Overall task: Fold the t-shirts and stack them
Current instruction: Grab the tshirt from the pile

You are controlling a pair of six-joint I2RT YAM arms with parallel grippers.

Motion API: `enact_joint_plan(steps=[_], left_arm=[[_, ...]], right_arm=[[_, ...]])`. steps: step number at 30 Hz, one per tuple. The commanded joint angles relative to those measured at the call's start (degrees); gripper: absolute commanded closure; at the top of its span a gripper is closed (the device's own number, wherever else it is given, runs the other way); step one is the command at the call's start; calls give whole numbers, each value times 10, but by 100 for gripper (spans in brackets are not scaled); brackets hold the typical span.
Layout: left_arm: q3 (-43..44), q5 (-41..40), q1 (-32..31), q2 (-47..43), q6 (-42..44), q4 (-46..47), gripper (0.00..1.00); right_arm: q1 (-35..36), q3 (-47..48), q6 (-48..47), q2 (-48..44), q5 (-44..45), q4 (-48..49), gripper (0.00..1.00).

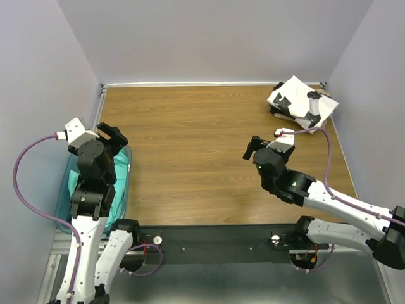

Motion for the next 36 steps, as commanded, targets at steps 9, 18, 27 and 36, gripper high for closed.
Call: enact_joint_plan(steps=[9,18,27,36], left_arm=[[7,-44,0,61,-48,-39,2],[4,-18,129,178,-152,-135,2],[-39,-35,208,182,-186,-126,2],[-118,-32,229,189,-356,-157,2]], right_arm=[[-5,1,40,7,55,-19,0],[-42,-12,103,39,-15,-20,0],[-93,-4,114,70,-53,-20,0],[-157,13,121,112,-114,-18,0]])
